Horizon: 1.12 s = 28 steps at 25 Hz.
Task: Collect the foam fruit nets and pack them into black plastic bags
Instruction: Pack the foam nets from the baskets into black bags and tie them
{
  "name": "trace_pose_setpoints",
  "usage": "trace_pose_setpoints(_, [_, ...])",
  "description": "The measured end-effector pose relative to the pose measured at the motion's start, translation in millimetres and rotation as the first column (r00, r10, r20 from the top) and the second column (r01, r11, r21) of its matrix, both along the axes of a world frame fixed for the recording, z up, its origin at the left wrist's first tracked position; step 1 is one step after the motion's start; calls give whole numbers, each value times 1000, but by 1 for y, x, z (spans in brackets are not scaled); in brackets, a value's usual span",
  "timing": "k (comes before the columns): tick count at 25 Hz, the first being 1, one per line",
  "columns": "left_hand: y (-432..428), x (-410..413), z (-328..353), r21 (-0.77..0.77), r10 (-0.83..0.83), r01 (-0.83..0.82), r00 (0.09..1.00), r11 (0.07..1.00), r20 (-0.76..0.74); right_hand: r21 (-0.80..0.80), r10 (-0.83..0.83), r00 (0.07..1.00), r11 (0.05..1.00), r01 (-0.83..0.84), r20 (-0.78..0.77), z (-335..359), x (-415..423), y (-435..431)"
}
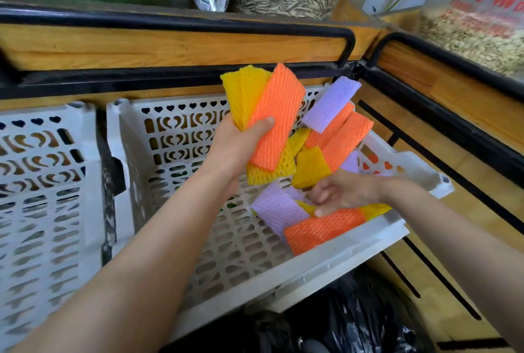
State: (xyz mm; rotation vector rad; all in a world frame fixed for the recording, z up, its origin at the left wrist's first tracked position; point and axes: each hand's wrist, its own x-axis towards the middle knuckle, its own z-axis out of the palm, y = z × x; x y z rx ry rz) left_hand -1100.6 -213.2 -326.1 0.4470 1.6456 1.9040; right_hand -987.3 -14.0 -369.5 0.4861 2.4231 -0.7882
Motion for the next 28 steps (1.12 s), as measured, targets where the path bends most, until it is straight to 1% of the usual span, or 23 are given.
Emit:
trace_pose_setpoints(2, [2, -3, -1, -11, 3, -3, 1000, 1000, 13, 37, 34, 991, 999, -39, 126, -13, 1, 3])
trace_pose_setpoints(4, [4, -4, -1, -19, -4, 4, 1000, 1000, 22, 138, 97, 981, 983, -121, 169, -11, 0, 0])
trace_pose_setpoints(5, [4, -4, -2, -18, -2, 2, 1000, 1000, 26, 170, 128, 980, 973, -154, 155, -7, 0, -1])
trace_pose_setpoints(6, [4, -4, -2, -13, 5, -5, 1000, 1000, 31, 169, 137, 985, 974, -153, 102, -1, -2, -3])
trace_pose_setpoints(7, [4, -4, -2, -3, 18, -18, 999, 1000, 37, 123, 104, 994, 987, -105, 17, 6, -3, -5])
trace_pose_setpoints(9, [2, -6, -2, 25, 54, -55, 997, 998, 58, -29, -56, 985, 998, 52, -161, 19, -8, -12])
trace_pose_setpoints(10, [0, -8, -1, 42, 69, -72, 995, 996, 74, -84, -129, 965, 990, 113, -228, 20, -13, -17])
trace_pose_setpoints(11, [-1, -10, -1, 55, 83, -88, 993, 995, 89, -98, -165, 949, 985, 144, -267, 18, -18, -21])
trace_pose_setpoints(12, [-2, -11, 0, 59, 96, -102, 990, 993, 100, -66, -150, 952, 988, 137, -267, 12, -24, -26])
trace_pose_setpoints(13, [-2, -12, 0, 55, 109, -115, 989, 992, 103, 0, -103, 971, 994, 106, -215, 4, -30, -32])
trace_pose_setpoints(14, [-3, -13, 0, 48, 118, -124, 987, 991, 105, 73, -69, 992, 994, 77, -108, -6, -35, -36])
trace_pose_setpoints(16, [-3, -13, 0, 53, 114, -121, 987, 991, 117, 182, -82, 991, 981, 62, 105, -23, -42, -41])
trace_pose_setpoints(17, [-3, -13, 0, 64, 107, -115, 986, 991, 124, 228, -86, 985, 972, 50, 150, -28, -43, -42])
trace_pose_setpoints(18, [-2, -13, 0, 71, 103, -113, 986, 991, 128, 254, -87, 984, 966, 44, 158, -30, -44, -42])
trace_pose_setpoints(19, [-2, -14, 0, 75, 103, -114, 986, 991, 133, 246, -91, 984, 968, 52, 150, -30, -44, -42])
trace_pose_setpoints(21, [-2, -15, -1, 76, 103, -114, 985, 991, 136, 181, -100, 985, 981, 73, 143, -31, -43, -45])
trace_pose_setpoints(24, [-3, -14, 0, 71, 102, -112, 986, 991, 132, 176, -13, 987, 984, -16, 159, -28, -42, -53])
trace_pose_setpoints(25, [-4, -14, 0, 67, 108, -117, 985, 991, 133, 185, 11, 990, 982, -38, 144, -25, -41, -55])
trace_pose_setpoints(26, [-4, -13, 0, 63, 118, -127, 984, 990, 130, 197, 15, 994, 980, -36, 107, -21, -41, -58])
trace_pose_setpoints(28, [-6, -14, -1, 65, 149, -157, 982, 985, 113, 219, -48, 999, 974, 52, -23, -10, -38, -58])
